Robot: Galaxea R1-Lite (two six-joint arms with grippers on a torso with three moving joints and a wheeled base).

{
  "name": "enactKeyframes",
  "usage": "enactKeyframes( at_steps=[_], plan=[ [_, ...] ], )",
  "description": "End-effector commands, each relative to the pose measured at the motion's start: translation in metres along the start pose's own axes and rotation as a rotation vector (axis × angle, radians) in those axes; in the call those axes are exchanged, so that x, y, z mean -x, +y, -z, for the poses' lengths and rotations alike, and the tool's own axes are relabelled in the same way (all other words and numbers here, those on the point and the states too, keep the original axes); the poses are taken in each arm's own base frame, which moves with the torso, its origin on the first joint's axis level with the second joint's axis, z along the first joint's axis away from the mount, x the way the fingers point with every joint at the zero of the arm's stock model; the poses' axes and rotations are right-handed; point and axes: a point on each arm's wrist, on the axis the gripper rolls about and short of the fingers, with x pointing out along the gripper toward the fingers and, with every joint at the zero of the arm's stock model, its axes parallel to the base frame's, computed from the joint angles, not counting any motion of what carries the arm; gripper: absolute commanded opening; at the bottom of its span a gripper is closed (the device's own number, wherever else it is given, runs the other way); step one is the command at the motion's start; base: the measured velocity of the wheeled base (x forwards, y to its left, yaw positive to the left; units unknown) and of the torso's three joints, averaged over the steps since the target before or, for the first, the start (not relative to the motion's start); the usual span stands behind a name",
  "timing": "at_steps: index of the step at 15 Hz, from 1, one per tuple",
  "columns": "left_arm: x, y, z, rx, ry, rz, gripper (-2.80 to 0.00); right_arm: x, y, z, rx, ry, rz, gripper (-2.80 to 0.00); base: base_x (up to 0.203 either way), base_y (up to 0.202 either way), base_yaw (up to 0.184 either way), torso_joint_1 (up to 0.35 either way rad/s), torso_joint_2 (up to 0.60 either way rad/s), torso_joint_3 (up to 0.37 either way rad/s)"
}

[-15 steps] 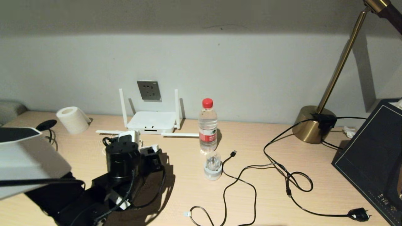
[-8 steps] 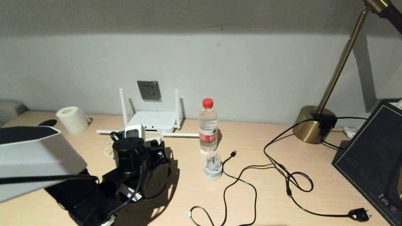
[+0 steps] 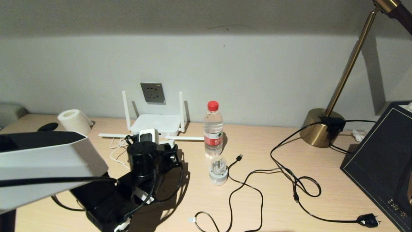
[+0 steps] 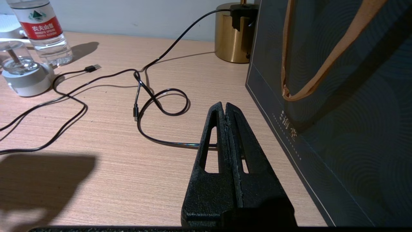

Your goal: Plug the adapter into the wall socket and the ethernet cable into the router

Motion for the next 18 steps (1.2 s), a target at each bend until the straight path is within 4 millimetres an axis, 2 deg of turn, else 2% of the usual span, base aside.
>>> enactKeyframes(
  at_steps=[1,4,8,10,17,18],
  plan=[
    [-0.006,0.008,0.003,0.004,0.005,-0.014,-2.80,-0.002,0.000,0.010,0.000,0.036,-0.001,-2.80,0.000,0.000,0.000,0.000,0.00,0.000],
    [-0.018,0.008,0.007,0.023,-0.032,-0.015,-2.80,-0.002,0.000,0.010,0.000,0.036,-0.001,-2.80,0.000,0.000,0.000,0.000,0.00,0.000],
    [-0.030,0.005,0.026,0.034,-0.058,0.025,-2.80,-0.002,0.000,0.010,0.000,0.036,-0.001,-2.80,0.000,0.000,0.000,0.000,0.00,0.000],
    [-0.038,0.001,0.027,0.046,-0.078,0.032,-2.80,-0.002,0.000,0.010,0.000,0.036,-0.001,-2.80,0.000,0.000,0.000,0.000,0.00,0.000],
    [-0.040,-0.001,0.031,0.023,-0.078,0.034,-2.80,-0.002,0.000,0.010,0.000,0.036,-0.001,-2.80,0.000,0.000,0.000,0.000,0.00,0.000],
    [-0.040,-0.001,0.030,0.023,-0.078,0.034,0.00,-0.002,0.000,0.010,0.000,0.036,-0.001,-2.80,0.000,0.000,0.000,0.000,0.00,0.000]
  ],
)
